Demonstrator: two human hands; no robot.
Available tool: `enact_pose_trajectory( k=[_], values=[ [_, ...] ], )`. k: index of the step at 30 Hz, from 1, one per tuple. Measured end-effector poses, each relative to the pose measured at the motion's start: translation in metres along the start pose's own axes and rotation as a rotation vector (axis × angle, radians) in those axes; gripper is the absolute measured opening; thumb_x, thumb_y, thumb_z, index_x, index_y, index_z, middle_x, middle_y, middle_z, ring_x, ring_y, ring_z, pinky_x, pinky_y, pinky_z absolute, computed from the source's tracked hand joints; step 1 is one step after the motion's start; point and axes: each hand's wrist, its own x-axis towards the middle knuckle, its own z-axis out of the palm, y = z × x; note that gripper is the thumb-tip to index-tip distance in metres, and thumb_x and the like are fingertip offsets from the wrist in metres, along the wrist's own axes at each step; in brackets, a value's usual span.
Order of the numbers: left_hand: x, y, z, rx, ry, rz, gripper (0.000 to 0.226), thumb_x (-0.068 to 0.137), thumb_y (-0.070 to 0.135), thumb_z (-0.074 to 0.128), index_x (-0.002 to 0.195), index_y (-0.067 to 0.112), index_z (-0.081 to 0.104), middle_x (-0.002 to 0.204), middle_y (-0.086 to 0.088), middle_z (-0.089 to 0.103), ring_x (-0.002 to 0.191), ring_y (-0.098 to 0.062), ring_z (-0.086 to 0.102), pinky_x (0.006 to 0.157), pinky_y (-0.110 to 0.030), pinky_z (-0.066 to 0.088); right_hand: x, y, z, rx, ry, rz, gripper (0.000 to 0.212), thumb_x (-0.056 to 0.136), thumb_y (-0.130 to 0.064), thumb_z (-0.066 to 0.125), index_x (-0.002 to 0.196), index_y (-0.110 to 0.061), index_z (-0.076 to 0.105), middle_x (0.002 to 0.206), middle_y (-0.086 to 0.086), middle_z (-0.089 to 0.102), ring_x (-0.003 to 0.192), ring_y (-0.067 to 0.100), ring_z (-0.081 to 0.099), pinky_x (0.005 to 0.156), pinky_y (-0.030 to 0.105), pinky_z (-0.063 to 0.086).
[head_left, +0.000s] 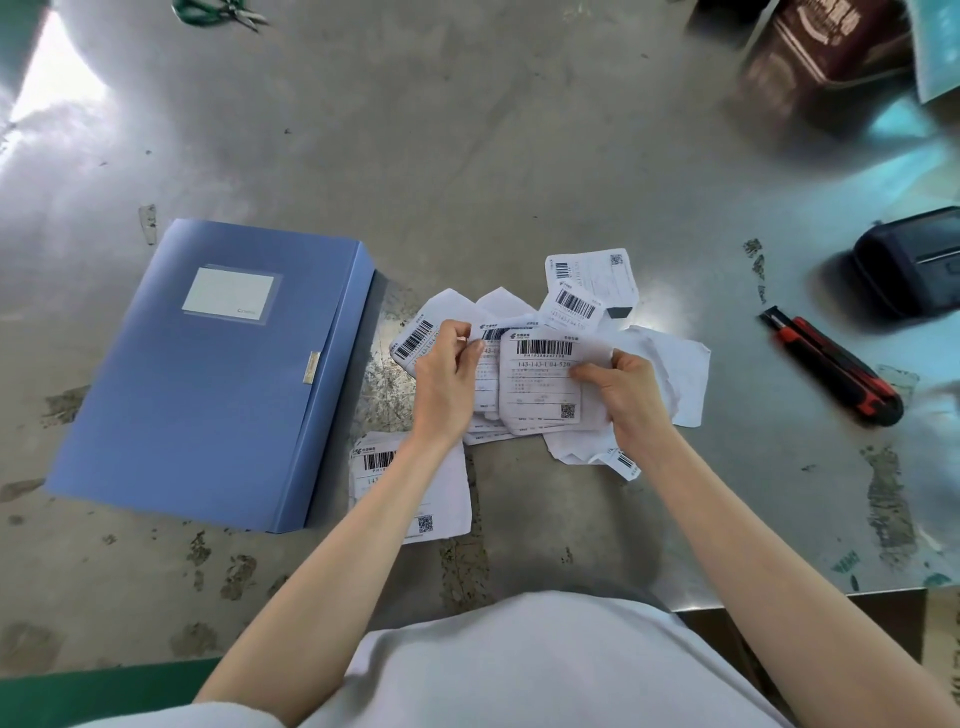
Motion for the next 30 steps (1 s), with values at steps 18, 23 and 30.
enact_pose_trajectory(
  k=[18,23,30],
  values=[
    [-0.005,0.001,-0.008,-0.094,-0.029,-0.197,0.014,0.084,0.008,0.064,0.096,0.011,0.057,0.085,0.007,0.065,0.077,0.0,0.059,0.068,-0.012,0.045,-0.004,-0.001,0.016,0.034,-0.105,-0.105,0.02,0.08,0.006,0.064,0.092,-0.01,0.068,0.087,0.0,0.072,0.081,0.015,0.067,0.076,0.028,0.055],
    [-0.004,0.0,-0.008,-0.181,-0.014,-0.246,0.018,0.089,0.017,0.065,0.089,0.0,0.062,0.09,-0.025,0.064,0.076,-0.024,0.055,0.079,-0.053,0.048,-0.004,-0.001,0.01,0.064,-0.05,-0.121,0.025,0.08,0.006,0.064,0.102,-0.003,0.066,0.099,0.008,0.071,0.09,0.021,0.067,0.085,0.035,0.054],
    [-0.001,-0.001,-0.01,-0.215,0.039,-0.28,0.022,0.091,0.012,0.061,0.113,0.015,0.057,0.101,0.005,0.066,0.095,-0.014,0.062,0.087,-0.037,0.051,-0.001,-0.003,-0.003,0.215,0.002,-0.065,0.024,0.077,0.008,0.067,0.1,0.0,0.064,0.098,0.014,0.069,0.091,0.027,0.065,0.089,0.044,0.054]
  ],
)
